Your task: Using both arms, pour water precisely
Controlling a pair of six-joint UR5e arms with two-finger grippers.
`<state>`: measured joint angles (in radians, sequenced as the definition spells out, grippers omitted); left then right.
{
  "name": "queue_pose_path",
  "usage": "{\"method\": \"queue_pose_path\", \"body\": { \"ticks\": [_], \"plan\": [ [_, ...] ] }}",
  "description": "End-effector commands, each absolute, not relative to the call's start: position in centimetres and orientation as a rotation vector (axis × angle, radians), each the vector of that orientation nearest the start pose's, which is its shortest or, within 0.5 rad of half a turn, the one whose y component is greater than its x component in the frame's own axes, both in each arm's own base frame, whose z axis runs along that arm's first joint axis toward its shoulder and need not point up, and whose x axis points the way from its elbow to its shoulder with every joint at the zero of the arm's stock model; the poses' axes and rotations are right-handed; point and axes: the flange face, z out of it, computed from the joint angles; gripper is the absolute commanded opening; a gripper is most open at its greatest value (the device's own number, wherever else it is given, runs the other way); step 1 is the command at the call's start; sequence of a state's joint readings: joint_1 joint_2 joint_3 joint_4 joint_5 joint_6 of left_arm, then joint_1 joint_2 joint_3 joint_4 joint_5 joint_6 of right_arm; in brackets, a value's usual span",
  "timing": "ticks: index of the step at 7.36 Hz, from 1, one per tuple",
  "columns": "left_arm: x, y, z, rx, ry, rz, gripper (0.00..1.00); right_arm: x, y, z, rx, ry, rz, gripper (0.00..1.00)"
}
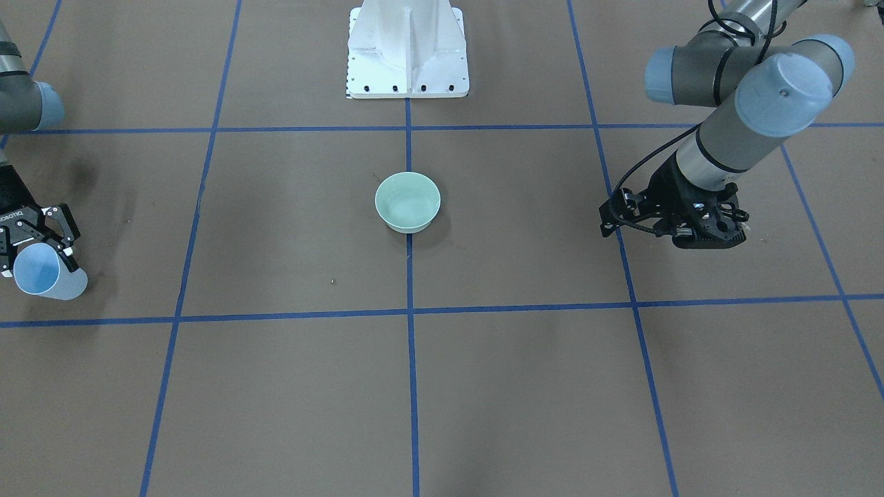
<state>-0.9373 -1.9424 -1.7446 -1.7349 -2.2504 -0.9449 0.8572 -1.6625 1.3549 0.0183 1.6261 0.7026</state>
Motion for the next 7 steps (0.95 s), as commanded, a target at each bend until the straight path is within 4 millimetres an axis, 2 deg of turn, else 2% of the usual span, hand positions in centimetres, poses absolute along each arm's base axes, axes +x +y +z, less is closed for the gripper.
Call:
{"method": "queue_pose_path", "body": {
  "ticks": [1, 3, 4, 5, 7],
  "plan": [
    [30.74, -53.79, 35.02, 0.017, 0.938, -0.048, 0.99, -20.41, -43.01, 64.22, 0.934, -0.864, -0.046, 0.33],
    [30.74, -53.79, 35.02, 0.017, 0.938, -0.048, 0.99, -20.47, -42.98, 64.23, 0.934, -0.864, -0.047, 0.41],
    [30.74, -53.79, 35.02, 0.017, 0.938, -0.047, 0.99, -20.48, -42.98, 64.32, 0.931, -0.862, -0.047, 0.48],
    [30.73, -53.8, 35.03, 0.018, 0.937, -0.047, 0.99, -20.48, -42.91, 64.6, 0.925, -0.863, -0.048, 0.65],
    [30.73, -53.8, 35.03, 0.019, 0.937, -0.047, 0.99, -20.49, -42.88, 64.76, 0.92, -0.863, -0.05, 0.69]
  ]
}}
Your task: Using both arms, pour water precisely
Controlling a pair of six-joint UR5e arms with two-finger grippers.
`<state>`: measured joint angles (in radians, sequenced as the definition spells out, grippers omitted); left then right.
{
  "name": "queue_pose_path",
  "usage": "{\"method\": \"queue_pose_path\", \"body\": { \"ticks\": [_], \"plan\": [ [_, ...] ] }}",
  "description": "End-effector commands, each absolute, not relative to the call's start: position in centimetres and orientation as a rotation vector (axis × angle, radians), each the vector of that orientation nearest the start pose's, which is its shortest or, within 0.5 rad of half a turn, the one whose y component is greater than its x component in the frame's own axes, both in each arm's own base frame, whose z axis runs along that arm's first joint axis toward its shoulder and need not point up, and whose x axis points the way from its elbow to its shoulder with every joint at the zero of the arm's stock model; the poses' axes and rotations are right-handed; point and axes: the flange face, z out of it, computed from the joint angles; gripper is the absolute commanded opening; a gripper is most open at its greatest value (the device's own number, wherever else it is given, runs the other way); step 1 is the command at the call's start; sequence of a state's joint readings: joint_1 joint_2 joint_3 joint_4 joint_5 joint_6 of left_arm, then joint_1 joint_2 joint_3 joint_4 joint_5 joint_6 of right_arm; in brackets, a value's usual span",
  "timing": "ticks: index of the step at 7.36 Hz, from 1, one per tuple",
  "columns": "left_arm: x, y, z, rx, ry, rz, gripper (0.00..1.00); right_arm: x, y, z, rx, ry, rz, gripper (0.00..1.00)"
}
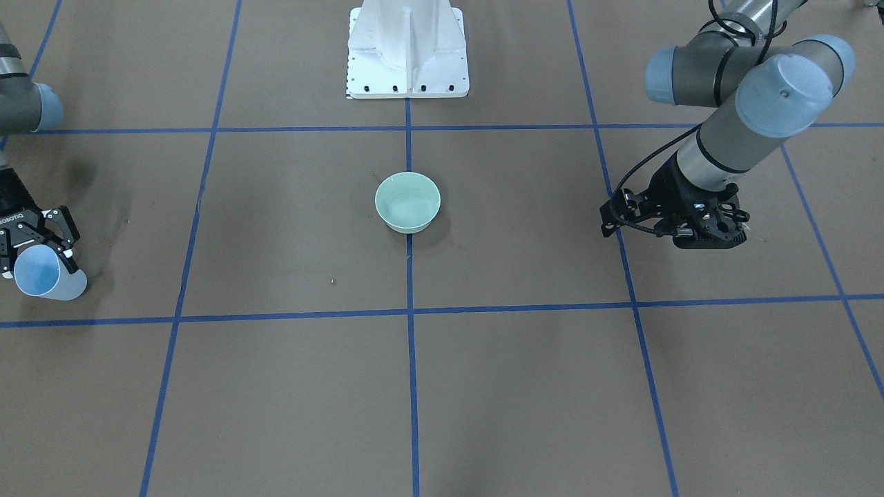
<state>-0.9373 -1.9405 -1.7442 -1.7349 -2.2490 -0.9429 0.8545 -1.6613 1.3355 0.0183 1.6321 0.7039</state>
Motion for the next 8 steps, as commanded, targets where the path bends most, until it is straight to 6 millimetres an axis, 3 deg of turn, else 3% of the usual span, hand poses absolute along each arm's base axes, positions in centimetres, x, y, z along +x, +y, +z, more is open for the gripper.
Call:
{"method": "queue_pose_path", "body": {
  "ticks": [1, 2, 6, 8],
  "plan": [
    [30.7, -53.8, 35.1, 0.018, 0.936, -0.046, 0.99, -20.5, -42.9, 64.8, 0.919, -0.863, -0.049, 0.74],
    [30.7, -53.8, 35.0, 0.019, 0.937, -0.046, 0.99, -20.5, -42.9, 64.8, 0.919, -0.865, -0.05, 0.98],
    [30.8, -53.8, 35.0, 0.02, 0.937, -0.044, 0.99, -20.3, -42.6, 64.8, 0.929, -0.885, -0.057, 0.99],
    [30.7, -53.8, 34.9, 0.02, 0.938, -0.045, 0.99, -18.9, -40.8, 65.3, 0.922, -0.909, -0.075, 0.99]
  ]
}}
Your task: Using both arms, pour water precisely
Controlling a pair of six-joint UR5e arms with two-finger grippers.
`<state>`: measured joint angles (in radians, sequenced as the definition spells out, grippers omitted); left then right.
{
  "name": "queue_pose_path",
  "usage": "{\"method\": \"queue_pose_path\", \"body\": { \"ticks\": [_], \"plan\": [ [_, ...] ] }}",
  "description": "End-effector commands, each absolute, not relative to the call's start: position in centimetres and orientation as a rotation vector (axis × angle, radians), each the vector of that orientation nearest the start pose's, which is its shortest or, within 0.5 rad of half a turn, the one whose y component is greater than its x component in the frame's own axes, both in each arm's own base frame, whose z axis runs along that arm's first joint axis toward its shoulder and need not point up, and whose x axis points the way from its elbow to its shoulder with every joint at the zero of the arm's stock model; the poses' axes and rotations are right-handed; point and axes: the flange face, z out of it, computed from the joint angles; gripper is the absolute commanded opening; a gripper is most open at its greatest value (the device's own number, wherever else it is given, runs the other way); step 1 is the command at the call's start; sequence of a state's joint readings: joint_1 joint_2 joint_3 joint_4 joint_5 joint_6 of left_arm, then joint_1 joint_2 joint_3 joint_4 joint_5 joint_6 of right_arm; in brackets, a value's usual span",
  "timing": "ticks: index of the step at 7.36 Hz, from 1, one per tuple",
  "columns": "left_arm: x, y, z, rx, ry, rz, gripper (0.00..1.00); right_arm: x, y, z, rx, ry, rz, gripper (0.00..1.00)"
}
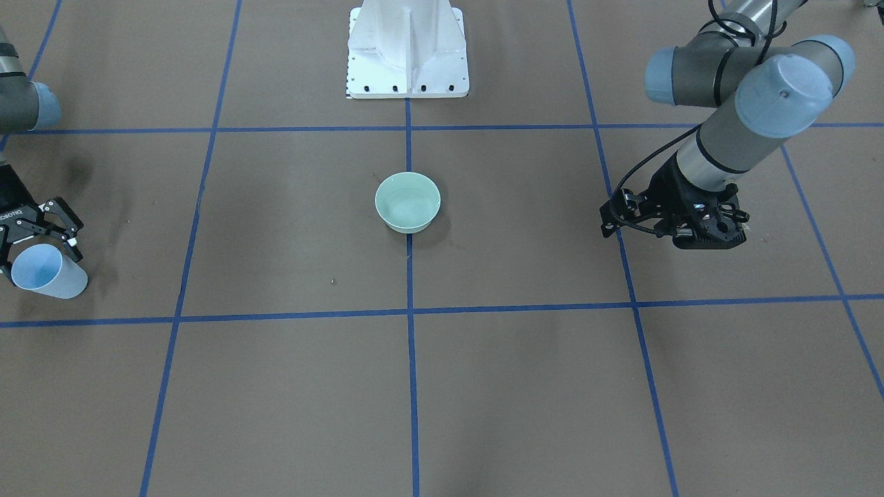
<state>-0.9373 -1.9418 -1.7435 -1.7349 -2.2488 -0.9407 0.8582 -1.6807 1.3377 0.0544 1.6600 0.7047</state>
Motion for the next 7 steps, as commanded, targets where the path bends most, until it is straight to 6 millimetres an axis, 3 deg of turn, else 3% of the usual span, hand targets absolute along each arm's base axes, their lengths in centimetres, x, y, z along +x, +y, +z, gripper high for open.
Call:
{"method": "queue_pose_path", "body": {
  "ticks": [1, 4, 6, 7],
  "plan": [
    [30.7, -53.8, 34.9, 0.02, 0.938, -0.045, 0.99, -18.1, -39.7, 65.9, 0.919, -0.917, -0.081, 0.99],
    [30.7, -53.8, 35.0, 0.019, 0.937, -0.046, 0.99, -16.1, -37.5, 67.0, 0.921, -0.918, -0.082, 0.99],
    [30.8, -53.8, 35.0, 0.019, 0.935, -0.048, 0.99, -13.6, -35.1, 67.5, 0.909, -0.94, -0.091, 0.99],
    [30.9, -53.8, 35.0, 0.021, 0.934, -0.05, 0.99, -12.5, -35.2, 67.9, 0.882, -0.951, -0.092, 0.99]
  ]
}}
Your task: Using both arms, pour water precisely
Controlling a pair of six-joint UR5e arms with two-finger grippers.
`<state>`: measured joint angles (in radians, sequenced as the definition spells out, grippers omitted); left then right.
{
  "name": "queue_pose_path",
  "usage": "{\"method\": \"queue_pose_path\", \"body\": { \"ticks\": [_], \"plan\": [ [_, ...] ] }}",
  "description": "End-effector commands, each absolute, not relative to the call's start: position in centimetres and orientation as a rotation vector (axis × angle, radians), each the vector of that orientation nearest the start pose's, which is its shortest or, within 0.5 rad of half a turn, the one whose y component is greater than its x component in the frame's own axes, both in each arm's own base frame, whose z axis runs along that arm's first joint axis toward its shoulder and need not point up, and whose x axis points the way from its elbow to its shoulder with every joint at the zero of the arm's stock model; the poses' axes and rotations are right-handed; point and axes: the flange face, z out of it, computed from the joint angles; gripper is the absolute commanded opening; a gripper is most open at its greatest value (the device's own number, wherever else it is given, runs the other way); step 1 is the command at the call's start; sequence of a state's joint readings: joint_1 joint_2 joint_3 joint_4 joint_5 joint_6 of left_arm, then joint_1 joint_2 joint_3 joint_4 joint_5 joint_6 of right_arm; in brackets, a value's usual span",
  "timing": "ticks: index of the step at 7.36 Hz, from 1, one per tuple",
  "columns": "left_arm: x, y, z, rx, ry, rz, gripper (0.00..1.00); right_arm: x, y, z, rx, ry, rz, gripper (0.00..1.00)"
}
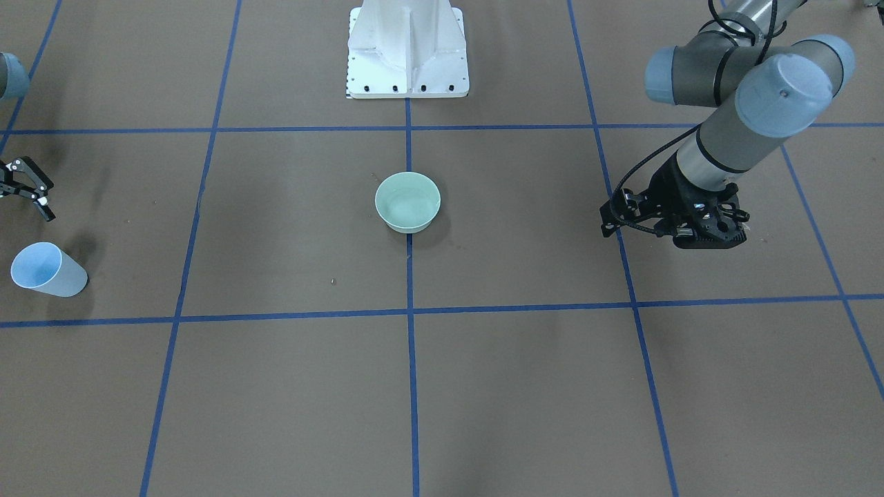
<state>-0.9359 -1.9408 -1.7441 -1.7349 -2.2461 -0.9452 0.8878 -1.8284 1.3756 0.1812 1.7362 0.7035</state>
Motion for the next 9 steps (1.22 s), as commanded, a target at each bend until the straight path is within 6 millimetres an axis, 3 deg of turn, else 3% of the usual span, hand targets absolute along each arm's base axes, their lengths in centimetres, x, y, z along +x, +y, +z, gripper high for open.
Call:
{"method": "queue_pose_path", "body": {
  "ticks": [1, 3, 5, 7, 8, 9],
  "plan": [
    [31.1, -53.7, 35.0, 0.013, 0.934, -0.062, 0.99, -10.7, -36.2, 68.1, 0.831, -0.952, -0.077, 0.99],
    [32.4, -53.3, 33.7, -0.004, 0.945, -0.087, 0.99, -7.4, -38.9, 68.0, 0.756, -0.934, -0.023, 0.99],
    [37.5, -51.4, 30.4, -0.003, 0.951, -0.105, 0.99, -4.6, -42.6, 67.0, 0.706, -0.92, 0.011, 0.99],
    [44.0, -47.6, 25.8, -0.02, 0.977, -0.104, 0.99, -2.3, -46.4, 65.9, 0.67, -0.866, -0.032, 0.99],
    [47.7, -45.2, 24.3, -0.015, 0.976, -0.066, 0.99, -1.7, -47.3, 66.0, 0.653, -0.834, -0.052, 0.99],
    [50.2, -43.0, 24.0, -0.028, 0.97, -0.041, 0.99, -1.2, -49.0, 65.4, 0.632, -0.812, -0.07, 0.99]
  ]
}}
